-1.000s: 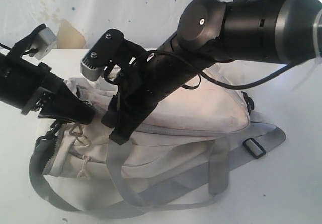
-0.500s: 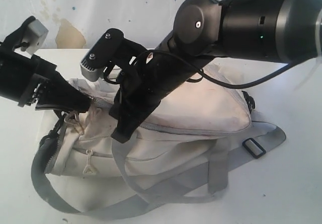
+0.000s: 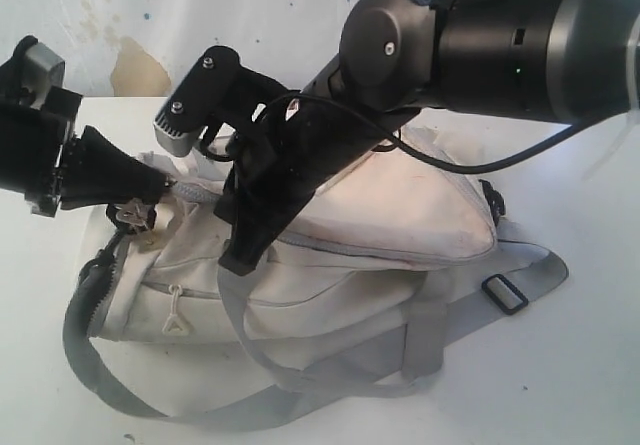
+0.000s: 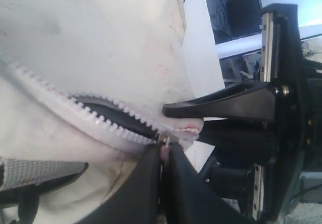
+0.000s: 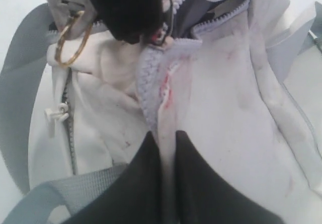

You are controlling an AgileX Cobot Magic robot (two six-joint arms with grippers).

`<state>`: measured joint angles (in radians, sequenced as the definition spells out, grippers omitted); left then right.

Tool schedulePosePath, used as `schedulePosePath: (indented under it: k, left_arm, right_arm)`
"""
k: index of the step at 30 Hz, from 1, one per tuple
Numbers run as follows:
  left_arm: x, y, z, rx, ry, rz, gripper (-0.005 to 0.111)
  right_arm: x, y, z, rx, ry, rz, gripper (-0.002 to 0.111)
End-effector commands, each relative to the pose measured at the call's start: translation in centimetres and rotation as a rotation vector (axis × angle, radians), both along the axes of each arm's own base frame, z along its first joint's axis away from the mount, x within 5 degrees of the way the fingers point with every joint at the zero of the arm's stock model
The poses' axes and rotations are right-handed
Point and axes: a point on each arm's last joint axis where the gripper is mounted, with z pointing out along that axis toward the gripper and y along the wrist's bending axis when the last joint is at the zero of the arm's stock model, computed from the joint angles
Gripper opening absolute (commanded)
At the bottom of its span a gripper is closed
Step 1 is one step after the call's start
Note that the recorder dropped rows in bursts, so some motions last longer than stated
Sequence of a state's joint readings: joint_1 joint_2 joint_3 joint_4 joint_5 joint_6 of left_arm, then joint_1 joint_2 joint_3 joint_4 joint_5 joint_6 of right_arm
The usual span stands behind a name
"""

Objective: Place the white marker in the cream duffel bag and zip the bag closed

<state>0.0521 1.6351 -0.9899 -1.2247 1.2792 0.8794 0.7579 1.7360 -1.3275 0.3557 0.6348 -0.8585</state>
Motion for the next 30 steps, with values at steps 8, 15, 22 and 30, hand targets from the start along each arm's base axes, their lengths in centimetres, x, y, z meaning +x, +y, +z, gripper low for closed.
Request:
schedulePosePath:
  k: [8, 15, 22, 30]
  left_arm:
    - [1.6, 3.4, 0.9, -0.077, 0.010, 0.241, 0.000]
    - [2.1, 5.0, 0.8, -0.062, 0.010, 0.348, 0.000]
    - [1.5, 4.2, 0.7, -0.007, -0.182, 0.165, 0.000]
    - [-0.1, -0.3, -0.6, 0.142, -0.273, -0.164, 0.000]
  right_arm:
    - [0.4, -1.9, -1.3, -0.199, -0.021, 0.037, 0.000]
    - [0.7, -2.2, -1.3, -0.240, -0.067, 0.042, 0.000]
    - [0.9, -2.1, -1.2, -0.227, -0.081, 0.037, 0.000]
    - [0.9, -2.1, -1.2, -0.218, -0.071, 0.017, 0.000]
